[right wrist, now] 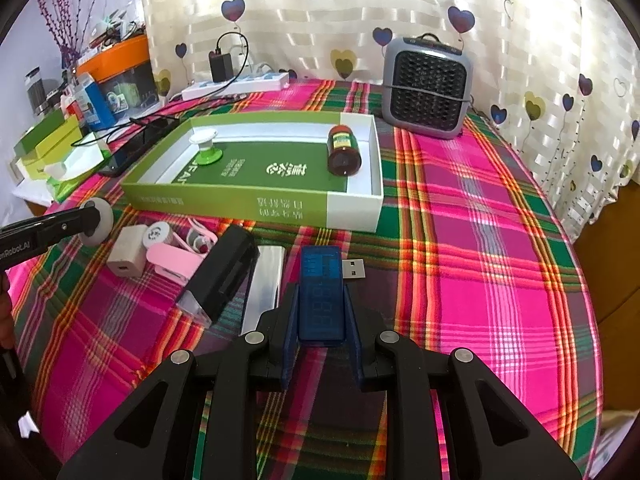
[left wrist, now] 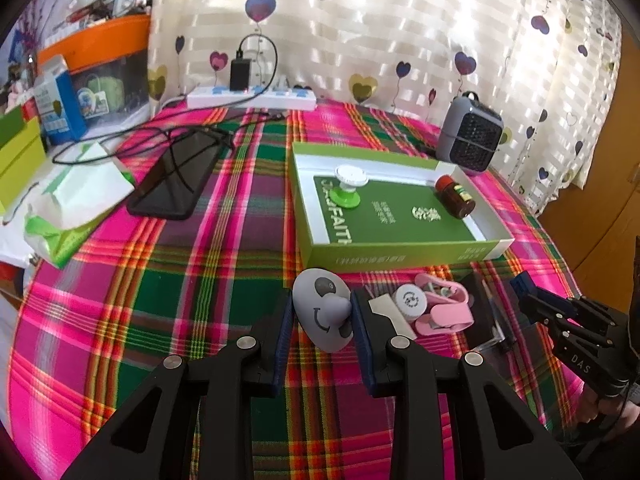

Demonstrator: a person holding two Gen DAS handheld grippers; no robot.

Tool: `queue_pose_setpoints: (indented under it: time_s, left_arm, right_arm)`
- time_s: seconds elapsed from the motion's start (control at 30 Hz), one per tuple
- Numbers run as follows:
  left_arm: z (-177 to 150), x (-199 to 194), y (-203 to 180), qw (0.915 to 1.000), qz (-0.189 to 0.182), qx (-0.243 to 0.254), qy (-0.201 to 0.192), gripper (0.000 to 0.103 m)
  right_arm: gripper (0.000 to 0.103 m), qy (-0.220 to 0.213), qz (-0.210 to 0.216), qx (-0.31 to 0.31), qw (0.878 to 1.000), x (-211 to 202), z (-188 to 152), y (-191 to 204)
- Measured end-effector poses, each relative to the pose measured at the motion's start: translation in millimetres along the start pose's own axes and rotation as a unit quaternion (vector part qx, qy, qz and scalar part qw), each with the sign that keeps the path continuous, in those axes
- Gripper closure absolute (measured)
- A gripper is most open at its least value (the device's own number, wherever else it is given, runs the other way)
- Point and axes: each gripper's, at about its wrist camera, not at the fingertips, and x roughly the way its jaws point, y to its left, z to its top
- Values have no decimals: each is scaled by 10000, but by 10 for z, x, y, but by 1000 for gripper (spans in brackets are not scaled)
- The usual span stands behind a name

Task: Organize rigid objects
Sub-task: 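Carry the USB drive with the right tool while the left tool carries the egg-shaped object into the box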

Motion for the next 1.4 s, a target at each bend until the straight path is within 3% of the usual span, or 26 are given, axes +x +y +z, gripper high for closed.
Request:
queue_pose_setpoints:
  time_s: [0.67,1.1,1.4]
  left_arm:
    - [321,-32,-208,9992,-224,234,-242,76]
    - [577,337,-313,9991,-331,239,-89,76]
    - [653,622,-349,9990,-348,270,99,76]
  right_arm:
    - [80,-463,300,-254,9982,-140,582,187]
    - [80,-213,558,-370,9975,311,1083,261]
    - [80,171,712,-435,9964,751,1252,336]
